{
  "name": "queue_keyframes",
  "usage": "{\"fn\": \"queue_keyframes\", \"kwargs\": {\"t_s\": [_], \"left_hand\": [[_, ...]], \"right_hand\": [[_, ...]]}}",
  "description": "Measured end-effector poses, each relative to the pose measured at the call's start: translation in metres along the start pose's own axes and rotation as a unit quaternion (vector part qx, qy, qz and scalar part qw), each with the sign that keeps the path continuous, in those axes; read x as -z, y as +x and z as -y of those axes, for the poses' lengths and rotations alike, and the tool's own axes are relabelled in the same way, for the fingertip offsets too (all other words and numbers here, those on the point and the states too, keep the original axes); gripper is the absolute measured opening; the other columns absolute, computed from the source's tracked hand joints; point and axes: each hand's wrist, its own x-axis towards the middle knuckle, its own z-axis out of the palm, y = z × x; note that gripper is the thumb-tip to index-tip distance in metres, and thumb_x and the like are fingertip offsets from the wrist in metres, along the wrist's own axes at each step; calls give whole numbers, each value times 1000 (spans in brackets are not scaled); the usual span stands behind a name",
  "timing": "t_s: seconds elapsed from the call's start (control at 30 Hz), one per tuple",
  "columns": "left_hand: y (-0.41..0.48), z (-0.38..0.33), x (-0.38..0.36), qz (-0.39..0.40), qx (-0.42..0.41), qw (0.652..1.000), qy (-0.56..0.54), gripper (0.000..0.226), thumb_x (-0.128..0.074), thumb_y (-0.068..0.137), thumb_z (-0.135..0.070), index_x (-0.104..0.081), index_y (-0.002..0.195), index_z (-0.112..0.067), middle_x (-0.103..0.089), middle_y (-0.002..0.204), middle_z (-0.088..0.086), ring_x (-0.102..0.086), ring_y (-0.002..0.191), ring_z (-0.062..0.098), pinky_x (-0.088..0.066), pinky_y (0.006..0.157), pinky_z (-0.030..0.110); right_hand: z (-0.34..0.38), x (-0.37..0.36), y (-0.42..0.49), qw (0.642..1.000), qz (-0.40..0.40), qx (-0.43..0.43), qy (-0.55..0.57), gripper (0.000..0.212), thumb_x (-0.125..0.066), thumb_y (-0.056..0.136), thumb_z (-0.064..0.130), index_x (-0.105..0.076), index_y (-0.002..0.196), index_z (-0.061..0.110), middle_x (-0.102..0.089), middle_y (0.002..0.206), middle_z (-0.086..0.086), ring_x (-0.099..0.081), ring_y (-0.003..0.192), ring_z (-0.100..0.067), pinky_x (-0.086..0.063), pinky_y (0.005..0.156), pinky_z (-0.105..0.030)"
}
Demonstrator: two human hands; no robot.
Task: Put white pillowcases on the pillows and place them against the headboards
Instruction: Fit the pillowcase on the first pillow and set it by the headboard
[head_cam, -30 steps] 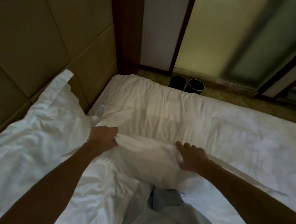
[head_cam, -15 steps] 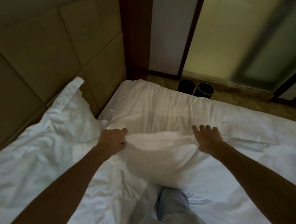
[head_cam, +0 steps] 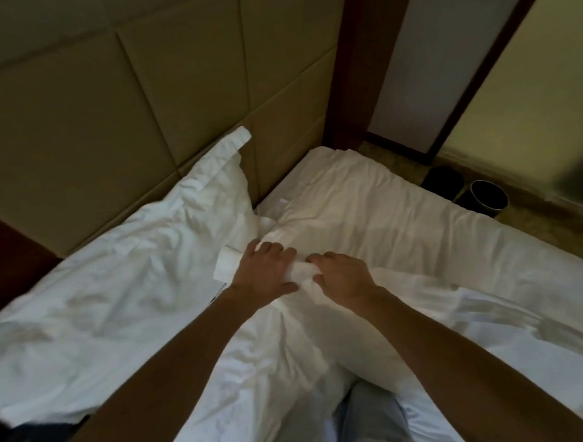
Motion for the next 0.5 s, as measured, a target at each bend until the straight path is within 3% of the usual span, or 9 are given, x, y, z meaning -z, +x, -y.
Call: {"fn": "queue_keyframes", "kwargs": {"t_s": [0.13,0.2,0.27,0.37,0.43,0.5], "left_hand": [[-22,48,5,-53,20,998,6,57,-50,87,-66,-53,127,-26,-67,108,0,-62,103,22,-35,108,46],[-30,71,7,-74,30,997,-6,41,-46,93,-56,-61,115,-25,-70,89,-1,-66,87,22,-43,97,42],[-34,86,11,-74,39,996,-42,43,-39,95,-54,-69,101,-23,-70,76,-1,-66,72,22,-47,81,36],[-36,93,17,-47,87,981,-164,47,-38,93,-66,-67,103,-31,-70,83,-9,-65,76,11,-51,73,30],[-35,91,18,-32,132,965,-222,44,-41,91,-72,-65,103,-36,-69,88,-15,-62,82,3,-51,75,25],[-31,89,19,-18,149,953,-262,47,-37,92,-70,-66,103,-35,-70,93,-14,-64,87,5,-53,80,28]], "right_hand": [[1,-7,11,999,-20,-15,-33,36,-55,95,33,-51,131,31,-66,103,1,-67,96,-22,-51,75,-34],[-2,-8,16,999,-27,-21,-40,36,-55,95,30,-51,131,31,-67,103,1,-67,95,-22,-51,74,-33],[-6,-7,21,998,-23,-27,-42,35,-54,96,28,-52,131,31,-67,105,2,-67,97,-22,-51,76,-33],[-13,-5,23,999,-1,-32,-30,35,-52,98,30,-51,132,30,-67,112,1,-65,105,-22,-51,83,-35],[-17,-4,22,999,1,-37,-23,35,-51,98,30,-51,133,30,-66,115,1,-64,107,-22,-51,85,-35],[-19,-4,20,999,1,-42,-23,36,-51,98,30,-50,134,30,-66,116,1,-64,108,-22,-51,86,-36]]}}
